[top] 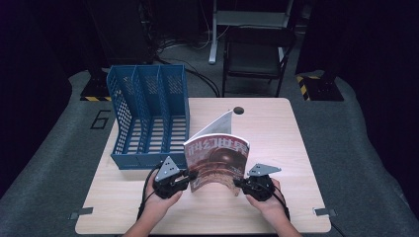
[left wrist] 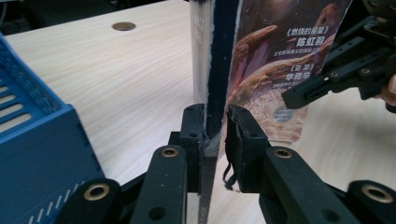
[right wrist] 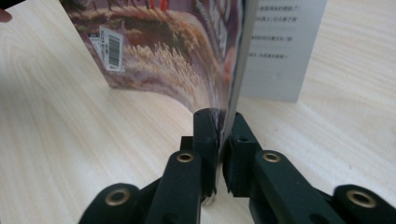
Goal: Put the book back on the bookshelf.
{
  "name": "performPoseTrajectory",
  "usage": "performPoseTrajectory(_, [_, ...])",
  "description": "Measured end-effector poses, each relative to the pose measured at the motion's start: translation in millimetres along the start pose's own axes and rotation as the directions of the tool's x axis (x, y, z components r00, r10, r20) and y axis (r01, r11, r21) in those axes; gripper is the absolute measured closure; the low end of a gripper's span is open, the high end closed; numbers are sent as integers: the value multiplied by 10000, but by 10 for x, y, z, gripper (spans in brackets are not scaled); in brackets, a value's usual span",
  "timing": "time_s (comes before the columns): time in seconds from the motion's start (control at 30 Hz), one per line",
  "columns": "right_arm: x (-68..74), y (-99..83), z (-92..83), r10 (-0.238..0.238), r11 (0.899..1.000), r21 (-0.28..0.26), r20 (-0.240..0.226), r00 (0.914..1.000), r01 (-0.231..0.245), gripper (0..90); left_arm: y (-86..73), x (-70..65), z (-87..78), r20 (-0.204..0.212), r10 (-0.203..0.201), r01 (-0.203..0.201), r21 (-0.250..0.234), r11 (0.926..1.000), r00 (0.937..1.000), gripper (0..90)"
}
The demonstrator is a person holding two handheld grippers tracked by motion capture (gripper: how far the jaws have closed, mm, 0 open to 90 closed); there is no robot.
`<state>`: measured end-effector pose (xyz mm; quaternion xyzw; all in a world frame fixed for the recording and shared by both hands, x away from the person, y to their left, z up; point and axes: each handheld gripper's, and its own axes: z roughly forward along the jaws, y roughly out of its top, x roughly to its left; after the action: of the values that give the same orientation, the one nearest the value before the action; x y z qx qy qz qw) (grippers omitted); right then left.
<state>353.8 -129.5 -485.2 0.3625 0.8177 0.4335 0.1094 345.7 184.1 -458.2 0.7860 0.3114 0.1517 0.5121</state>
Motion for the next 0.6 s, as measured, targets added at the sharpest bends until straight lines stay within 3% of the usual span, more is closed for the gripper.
performPoseTrajectory(0.1, [-6,-15,-30,201,9998,19,-227,9995,-201,766,-2,-33,-7,36,-82,82,8,10000,10000,757])
performPoseTrajectory(0.17, [-11,-11,-73,189,9994,-268,-253,9995,-196,708,8,-26,-26,196,-58,56,102,9999,9998,739])
performPoseTrajectory(0.2, [-12,2,-127,316,9979,-551,-298,9991,-332,666,30,-35,-43,341,-235,234,28,9997,9991,717])
performPoseTrajectory(0.37, [-17,15,-205,476,9941,-956,-449,9979,-517,665,95,-47,-78,394,-165,166,-24,9999,9991,688])
performPoseTrajectory(0.6, [-8,43,-287,575,9853,-1574,-588,9966,-661,670,160,-39,-99,637,-364,364,17,9993,9973,661])
